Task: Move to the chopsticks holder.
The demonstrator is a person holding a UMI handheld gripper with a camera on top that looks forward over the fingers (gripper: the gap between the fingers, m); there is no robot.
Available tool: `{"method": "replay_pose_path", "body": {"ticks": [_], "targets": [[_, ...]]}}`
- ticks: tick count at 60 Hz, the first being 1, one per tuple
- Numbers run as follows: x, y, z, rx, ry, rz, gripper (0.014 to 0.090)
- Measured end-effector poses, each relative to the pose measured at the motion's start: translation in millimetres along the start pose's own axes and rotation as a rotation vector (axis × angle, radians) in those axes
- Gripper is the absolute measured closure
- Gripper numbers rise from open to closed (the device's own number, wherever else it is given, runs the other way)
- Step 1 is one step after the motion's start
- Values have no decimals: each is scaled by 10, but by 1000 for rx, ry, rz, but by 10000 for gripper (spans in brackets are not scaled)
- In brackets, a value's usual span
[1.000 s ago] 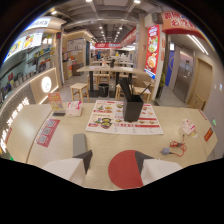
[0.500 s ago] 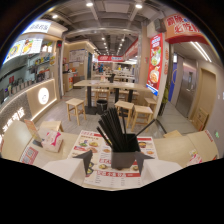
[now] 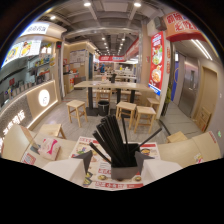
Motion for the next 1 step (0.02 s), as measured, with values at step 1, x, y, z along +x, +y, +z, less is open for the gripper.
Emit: {"method": "replay_pose_path", "body": {"ticks": [1], "targets": [[-3,6,5,-2,0,1,202]]}}
